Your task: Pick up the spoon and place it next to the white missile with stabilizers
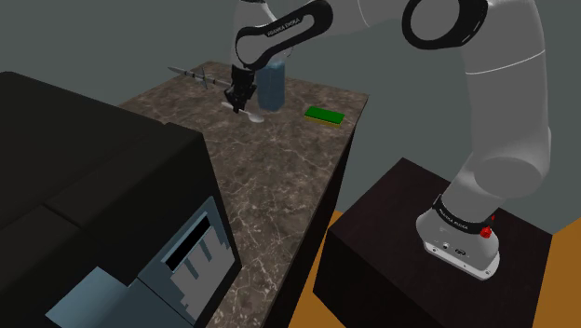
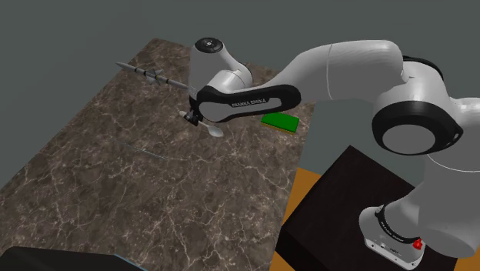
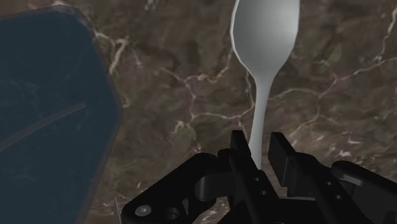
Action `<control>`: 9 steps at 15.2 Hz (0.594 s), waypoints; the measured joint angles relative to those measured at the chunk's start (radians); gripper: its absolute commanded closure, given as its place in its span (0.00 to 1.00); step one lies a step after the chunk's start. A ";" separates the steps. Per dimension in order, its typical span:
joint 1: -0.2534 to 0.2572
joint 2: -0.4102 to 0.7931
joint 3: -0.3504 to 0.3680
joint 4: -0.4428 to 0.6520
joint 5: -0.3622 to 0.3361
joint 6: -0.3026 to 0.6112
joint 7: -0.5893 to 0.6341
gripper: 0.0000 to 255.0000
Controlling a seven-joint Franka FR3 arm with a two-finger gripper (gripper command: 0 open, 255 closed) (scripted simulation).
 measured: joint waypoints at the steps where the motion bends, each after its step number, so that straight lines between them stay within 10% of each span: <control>1: 0.000 0.009 -0.001 0.001 -0.001 0.008 -0.002 1.00; 9: 0.000 0.019 -0.002 -0.010 -0.002 0.030 -0.002 1.00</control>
